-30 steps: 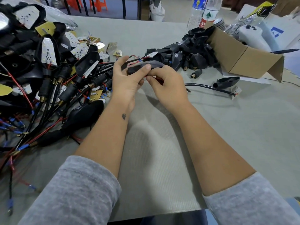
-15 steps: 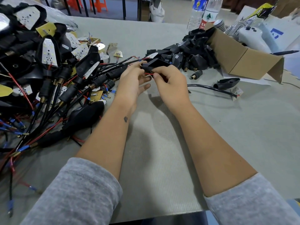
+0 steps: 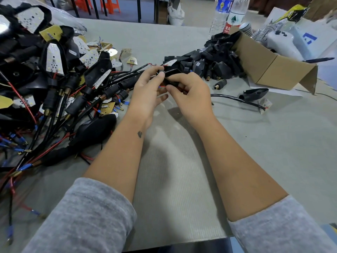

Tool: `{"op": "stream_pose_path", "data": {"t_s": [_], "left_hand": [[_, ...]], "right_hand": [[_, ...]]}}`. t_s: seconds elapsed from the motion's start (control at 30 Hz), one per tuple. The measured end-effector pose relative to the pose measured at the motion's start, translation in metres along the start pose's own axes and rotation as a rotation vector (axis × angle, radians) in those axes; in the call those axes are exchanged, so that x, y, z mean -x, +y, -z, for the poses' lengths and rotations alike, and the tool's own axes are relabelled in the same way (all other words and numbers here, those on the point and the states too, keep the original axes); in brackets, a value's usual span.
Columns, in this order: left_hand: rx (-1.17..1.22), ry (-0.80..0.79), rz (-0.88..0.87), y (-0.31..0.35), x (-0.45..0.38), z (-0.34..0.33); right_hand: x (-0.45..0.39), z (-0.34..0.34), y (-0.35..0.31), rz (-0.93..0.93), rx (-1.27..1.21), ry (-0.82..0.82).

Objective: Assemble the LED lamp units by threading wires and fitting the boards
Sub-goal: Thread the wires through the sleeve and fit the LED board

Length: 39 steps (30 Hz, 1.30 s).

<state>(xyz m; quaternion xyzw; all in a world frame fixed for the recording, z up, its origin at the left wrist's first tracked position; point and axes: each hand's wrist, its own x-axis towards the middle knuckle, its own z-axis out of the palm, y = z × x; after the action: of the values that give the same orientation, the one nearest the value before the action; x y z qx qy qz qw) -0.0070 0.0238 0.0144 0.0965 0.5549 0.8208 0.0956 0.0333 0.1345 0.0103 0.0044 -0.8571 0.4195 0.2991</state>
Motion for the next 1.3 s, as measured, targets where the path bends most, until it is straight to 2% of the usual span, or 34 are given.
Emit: {"op": "stream_pose_path", "data": {"t_s": [0.23, 0.47, 0.67, 0.93, 1.17, 1.3], "left_hand": [[0.033, 0.082, 0.031, -0.0027, -0.0049, 0.0052], [-0.105, 0.088, -0.012, -0.0051, -0.0039, 0.0016], [-0.066, 0.217, -0.036, -0.0063, -0.0068, 0.0019], [-0.120, 0.224, -0.045, -0.0071, -0.0090, 0.0012], [-0.236, 0.197, -0.101, -0.0089, -0.0080, 0.0000], [-0.253, 0.208, -0.107, -0.0091, -0.0084, -0.0001]], "right_hand": [[-0.0009, 0.0008, 0.0002, 0.033, 0.106, 0.019], [-0.0016, 0.0003, 0.0026, -0.034, 0.080, -0.016], [0.0000, -0.0011, 0.0013, -0.011, 0.170, -0.052], [0.0014, 0.0003, -0.0013, 0.036, 0.204, -0.063], [0.0014, 0.0006, -0.0023, 0.005, 0.259, -0.069], [0.0012, 0.0028, -0.0016, 0.017, 0.409, -0.017]]}}
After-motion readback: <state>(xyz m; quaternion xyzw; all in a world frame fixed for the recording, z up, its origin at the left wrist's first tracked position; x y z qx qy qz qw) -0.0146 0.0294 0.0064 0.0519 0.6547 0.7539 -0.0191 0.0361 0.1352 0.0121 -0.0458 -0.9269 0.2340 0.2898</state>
